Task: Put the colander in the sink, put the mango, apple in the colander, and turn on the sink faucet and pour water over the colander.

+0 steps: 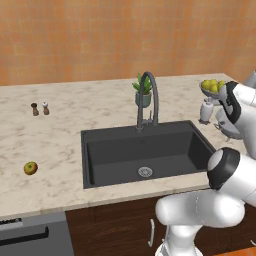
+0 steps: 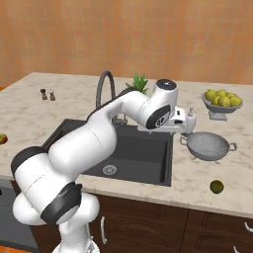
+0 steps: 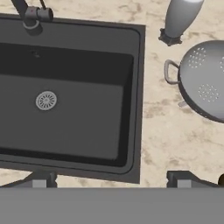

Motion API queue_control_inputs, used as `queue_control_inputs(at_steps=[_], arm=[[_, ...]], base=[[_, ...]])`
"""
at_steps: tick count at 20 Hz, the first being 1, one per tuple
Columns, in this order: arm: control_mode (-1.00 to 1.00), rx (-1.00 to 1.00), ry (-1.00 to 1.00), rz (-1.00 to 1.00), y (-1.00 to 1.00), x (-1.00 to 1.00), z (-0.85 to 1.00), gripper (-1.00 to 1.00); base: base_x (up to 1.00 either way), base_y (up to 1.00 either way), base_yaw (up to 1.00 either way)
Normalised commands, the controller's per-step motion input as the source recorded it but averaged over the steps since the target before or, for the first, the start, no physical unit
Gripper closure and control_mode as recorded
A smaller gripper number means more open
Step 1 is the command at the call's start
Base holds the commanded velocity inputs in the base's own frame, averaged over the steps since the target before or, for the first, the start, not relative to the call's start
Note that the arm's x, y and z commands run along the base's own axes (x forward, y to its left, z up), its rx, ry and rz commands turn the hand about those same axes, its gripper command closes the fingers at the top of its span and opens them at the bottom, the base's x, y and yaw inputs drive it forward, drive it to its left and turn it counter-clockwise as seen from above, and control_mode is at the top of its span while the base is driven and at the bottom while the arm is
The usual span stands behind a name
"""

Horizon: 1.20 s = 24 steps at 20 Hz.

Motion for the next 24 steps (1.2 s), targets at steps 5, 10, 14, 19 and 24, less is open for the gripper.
queue_control_inputs(at_steps=[5,10,14,19,24], arm=[[-1.00,0.00,0.00,0.00,-0.14,0.16,-0.11,-1.00],[-1.00,0.00,0.00,0.00,-0.21,0.32,-0.16,-1.00],[-1.00,0.00,0.00,0.00,-0.25,0.44,-0.29,-1.00],[-1.00,0.00,0.00,0.00,-0.16,0.36,-0.31,-1.00],[-1.00,0.00,0.00,0.00,-0.16,0.27,-0.33,-1.00]], base=[[0.00,0.00,0.00],[0.00,0.00,0.00],[0.00,0.00,0.00],[0.00,0.00,0.00],[0.00,0.00,0.00]])
